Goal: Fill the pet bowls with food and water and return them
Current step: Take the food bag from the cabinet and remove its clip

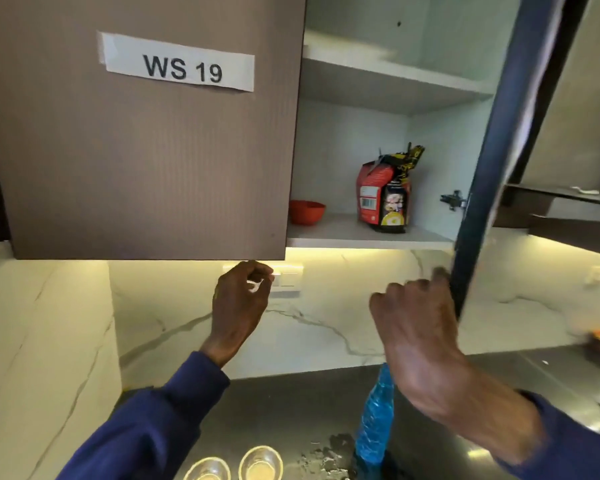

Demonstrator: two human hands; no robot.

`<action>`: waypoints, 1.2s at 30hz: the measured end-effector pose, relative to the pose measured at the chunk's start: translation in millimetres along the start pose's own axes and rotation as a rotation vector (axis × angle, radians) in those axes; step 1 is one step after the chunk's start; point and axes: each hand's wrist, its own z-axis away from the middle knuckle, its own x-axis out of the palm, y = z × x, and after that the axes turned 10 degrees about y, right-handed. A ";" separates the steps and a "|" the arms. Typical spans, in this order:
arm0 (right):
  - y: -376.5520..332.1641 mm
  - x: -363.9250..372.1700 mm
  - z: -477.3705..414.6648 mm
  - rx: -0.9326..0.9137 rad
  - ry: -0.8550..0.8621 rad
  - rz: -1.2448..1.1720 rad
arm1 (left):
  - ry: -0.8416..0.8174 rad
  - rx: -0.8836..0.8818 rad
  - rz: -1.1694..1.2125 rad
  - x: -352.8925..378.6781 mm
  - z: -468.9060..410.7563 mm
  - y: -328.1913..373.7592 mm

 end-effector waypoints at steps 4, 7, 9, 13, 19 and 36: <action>27.1 9.4 13.9 0.186 -0.143 -0.050 | 0.003 0.066 -0.001 22.6 -24.5 4.5; 48.7 23.8 12.5 0.296 -0.184 -0.088 | 0.007 0.072 0.020 33.5 -44.4 4.6; 58.4 36.9 4.5 0.294 -0.158 -0.192 | 0.035 0.069 0.014 38.5 -52.4 4.7; 65.2 72.2 -42.2 0.336 0.143 -0.711 | 0.036 0.013 0.097 47.2 -54.4 6.4; 77.2 111.8 -159.2 0.391 0.474 -1.382 | -0.039 -0.170 0.300 41.0 -55.6 7.7; 83.8 176.2 -344.1 0.695 0.777 -1.793 | 0.011 -0.458 0.479 33.5 -64.0 12.1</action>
